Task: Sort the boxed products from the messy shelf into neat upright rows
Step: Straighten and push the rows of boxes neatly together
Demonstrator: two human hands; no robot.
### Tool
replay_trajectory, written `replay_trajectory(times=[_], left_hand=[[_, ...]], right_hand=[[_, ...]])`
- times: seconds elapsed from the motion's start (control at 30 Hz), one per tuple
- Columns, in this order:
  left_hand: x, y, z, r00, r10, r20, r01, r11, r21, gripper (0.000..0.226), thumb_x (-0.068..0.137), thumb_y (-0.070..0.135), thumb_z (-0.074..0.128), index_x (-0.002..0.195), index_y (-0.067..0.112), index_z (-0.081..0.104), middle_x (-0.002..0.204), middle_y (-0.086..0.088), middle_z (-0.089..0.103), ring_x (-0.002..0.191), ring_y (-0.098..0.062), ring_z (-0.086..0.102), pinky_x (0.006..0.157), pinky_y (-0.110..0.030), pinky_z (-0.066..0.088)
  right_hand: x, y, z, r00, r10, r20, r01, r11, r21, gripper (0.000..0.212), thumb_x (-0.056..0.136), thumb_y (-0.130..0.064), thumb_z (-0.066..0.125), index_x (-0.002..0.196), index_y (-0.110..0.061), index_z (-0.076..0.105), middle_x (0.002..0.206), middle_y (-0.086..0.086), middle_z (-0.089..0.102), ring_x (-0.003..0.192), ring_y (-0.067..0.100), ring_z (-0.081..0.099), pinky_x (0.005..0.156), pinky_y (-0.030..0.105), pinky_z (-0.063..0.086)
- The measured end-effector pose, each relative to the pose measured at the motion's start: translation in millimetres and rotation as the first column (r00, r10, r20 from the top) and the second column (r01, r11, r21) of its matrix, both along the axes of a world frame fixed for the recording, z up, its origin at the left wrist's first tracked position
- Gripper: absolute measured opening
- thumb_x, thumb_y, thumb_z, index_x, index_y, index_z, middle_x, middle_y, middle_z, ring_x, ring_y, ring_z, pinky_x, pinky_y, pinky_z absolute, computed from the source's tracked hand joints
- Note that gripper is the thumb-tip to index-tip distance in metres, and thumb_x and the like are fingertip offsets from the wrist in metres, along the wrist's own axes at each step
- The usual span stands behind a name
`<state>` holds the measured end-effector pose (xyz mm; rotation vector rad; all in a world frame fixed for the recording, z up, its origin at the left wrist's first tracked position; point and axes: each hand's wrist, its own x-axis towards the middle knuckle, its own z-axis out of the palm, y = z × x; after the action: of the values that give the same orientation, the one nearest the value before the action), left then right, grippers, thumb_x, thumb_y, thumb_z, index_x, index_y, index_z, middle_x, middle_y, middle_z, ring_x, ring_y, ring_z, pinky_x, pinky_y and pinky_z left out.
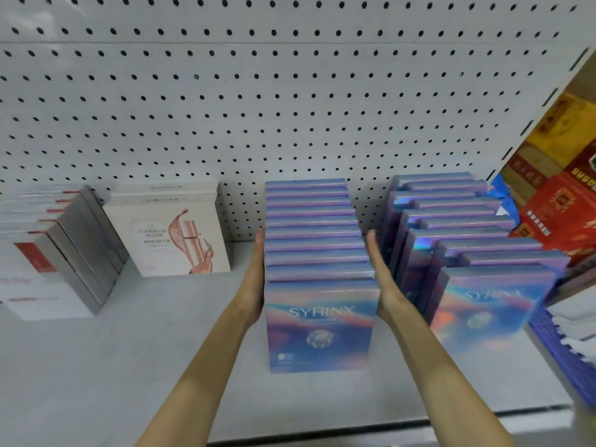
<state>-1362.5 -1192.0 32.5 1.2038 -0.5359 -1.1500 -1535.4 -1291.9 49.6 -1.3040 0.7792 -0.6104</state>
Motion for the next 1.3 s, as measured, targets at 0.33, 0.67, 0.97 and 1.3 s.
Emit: replay_trajectory(times=[0.33,0.67,0.97,1.3], left_hand=[[-41,57,-34,0.979,0.120,0.166,-0.114,0.992,-0.044,0.092,0.074,0.082,0.049,0.146,0.026,0.038,0.137,-0.004,0.058,0.125,-0.026,0.055,0.102,-0.043,0.048],[-40,51,-25,0.912,0.189,0.364,-0.174,0.982,-0.074,0.077,0.077,0.041,0.059,0.147,0.021,0.034,0.139,-0.005,0.053,0.121,-0.018,0.058,0.096,-0.041,0.052],[-5,31,27,0.573,0.165,0.803,-0.052,0.985,-0.165,0.064,0.075,0.042,0.063,0.136,0.030,0.048,0.143,0.005,0.045,0.127,-0.008,0.048,0.107,-0.037,0.040],[-128,-61,83,0.523,-0.006,0.852,0.178,0.979,-0.103,0.060,0.086,0.054,0.059,0.140,0.034,0.042,0.133,0.022,0.043,0.124,0.007,0.040,0.105,-0.013,0.030]], right_hand=[[-27,57,-72,0.986,-0.160,-0.042,0.137,0.932,-0.336,0.052,0.088,-0.030,0.051,0.131,-0.047,0.028,0.101,-0.055,0.052,0.091,-0.028,0.050,0.075,-0.008,0.033],[-23,53,-61,0.983,-0.183,-0.030,0.164,0.932,-0.323,0.043,0.090,-0.014,0.055,0.131,-0.022,0.044,0.110,-0.036,0.064,0.099,-0.018,0.058,0.082,0.001,0.041],[-74,51,-2,0.933,-0.314,-0.178,0.167,0.813,-0.558,0.061,0.087,-0.020,0.071,0.136,-0.040,0.042,0.146,-0.017,0.044,0.133,-0.006,0.038,0.106,0.006,0.028],[-197,-67,26,0.695,-0.548,-0.465,-0.126,0.544,-0.829,0.087,0.066,-0.046,0.082,0.143,-0.026,0.045,0.156,0.007,0.032,0.147,0.027,0.022,0.118,0.049,0.018]])
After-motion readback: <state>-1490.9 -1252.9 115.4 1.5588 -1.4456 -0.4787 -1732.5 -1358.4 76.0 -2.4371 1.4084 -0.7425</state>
